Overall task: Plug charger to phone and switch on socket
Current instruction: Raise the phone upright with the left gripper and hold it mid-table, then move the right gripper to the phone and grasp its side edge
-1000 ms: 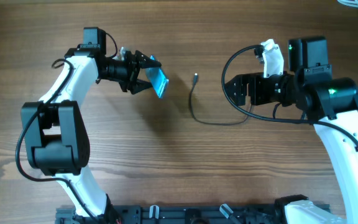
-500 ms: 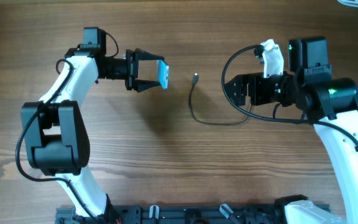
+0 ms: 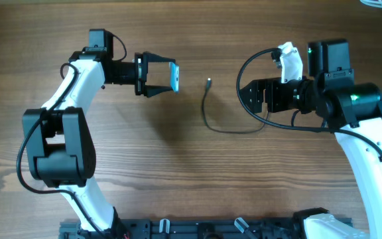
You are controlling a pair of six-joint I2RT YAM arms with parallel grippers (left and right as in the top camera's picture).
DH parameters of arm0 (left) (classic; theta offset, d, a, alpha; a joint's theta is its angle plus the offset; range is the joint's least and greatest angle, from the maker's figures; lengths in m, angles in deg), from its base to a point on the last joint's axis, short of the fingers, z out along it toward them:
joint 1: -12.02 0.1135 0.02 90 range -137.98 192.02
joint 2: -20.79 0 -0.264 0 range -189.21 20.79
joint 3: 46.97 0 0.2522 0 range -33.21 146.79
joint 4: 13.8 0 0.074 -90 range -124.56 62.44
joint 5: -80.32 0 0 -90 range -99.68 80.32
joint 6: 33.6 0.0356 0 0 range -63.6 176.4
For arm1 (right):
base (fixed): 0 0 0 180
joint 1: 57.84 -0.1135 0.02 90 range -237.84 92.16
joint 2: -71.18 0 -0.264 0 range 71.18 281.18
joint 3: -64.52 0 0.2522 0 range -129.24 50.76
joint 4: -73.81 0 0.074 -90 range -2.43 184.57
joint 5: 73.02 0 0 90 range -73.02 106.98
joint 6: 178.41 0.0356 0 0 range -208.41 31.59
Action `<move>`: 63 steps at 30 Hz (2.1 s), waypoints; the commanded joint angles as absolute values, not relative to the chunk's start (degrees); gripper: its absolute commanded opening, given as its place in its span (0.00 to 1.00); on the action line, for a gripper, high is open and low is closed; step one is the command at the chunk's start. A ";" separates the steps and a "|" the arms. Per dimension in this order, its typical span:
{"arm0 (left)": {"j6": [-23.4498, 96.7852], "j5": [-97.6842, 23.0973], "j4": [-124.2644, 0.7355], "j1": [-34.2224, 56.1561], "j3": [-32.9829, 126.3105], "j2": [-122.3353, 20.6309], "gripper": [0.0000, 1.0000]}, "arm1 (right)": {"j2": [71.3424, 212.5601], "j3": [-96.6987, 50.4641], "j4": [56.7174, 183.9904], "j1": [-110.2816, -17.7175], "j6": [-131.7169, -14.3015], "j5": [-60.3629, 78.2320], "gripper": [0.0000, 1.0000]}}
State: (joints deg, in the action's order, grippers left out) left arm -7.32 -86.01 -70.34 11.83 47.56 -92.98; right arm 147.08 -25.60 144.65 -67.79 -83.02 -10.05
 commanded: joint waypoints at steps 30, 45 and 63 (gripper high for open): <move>-6.86 -74.80 -69.51 12.14 49.00 -91.25 0.54 | 147.99 -26.47 143.86 -67.97 -80.20 -11.03 1.00; -7.32 -57.53 -69.03 6.21 49.00 -91.25 0.55 | 160.37 -26.47 129.44 -74.55 -73.64 -17.02 0.94; -7.54 -58.25 -68.86 5.99 49.00 -91.25 0.55 | 173.20 -26.47 112.78 -90.11 -51.61 0.46 0.66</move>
